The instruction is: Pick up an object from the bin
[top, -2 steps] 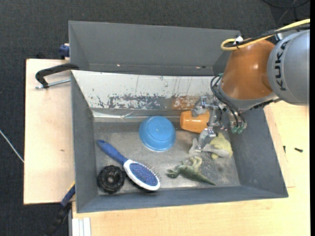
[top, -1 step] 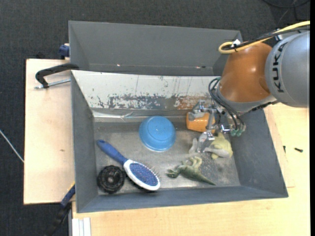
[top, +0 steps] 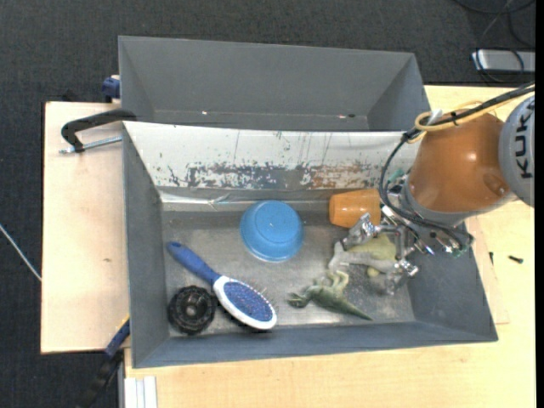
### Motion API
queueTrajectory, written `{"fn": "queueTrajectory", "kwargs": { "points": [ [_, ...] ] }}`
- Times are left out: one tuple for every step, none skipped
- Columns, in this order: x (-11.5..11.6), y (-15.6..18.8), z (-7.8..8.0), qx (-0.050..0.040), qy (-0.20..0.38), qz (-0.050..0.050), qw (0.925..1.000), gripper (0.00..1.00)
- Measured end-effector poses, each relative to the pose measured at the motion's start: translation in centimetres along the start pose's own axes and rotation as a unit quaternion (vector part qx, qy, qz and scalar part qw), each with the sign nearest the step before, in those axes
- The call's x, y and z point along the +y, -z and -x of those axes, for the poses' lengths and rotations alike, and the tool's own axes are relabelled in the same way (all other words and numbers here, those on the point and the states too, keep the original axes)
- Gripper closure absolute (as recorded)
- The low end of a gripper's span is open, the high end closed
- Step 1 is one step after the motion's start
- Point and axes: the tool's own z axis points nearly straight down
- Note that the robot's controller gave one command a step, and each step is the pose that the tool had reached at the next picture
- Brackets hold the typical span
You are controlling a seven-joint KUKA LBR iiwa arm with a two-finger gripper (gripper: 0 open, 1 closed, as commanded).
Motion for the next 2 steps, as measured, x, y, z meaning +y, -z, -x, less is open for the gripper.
{"fn": "queueTrajectory", "kwargs": {
  "points": [
    [4.11,-1.98,-1.63,-0.0033,0.114,-0.002,0.9935,0.00],
    [4.12,-1.97,-1.66,-0.0026,0.114,-0.002,0.9935,1.00]
  ]
}}
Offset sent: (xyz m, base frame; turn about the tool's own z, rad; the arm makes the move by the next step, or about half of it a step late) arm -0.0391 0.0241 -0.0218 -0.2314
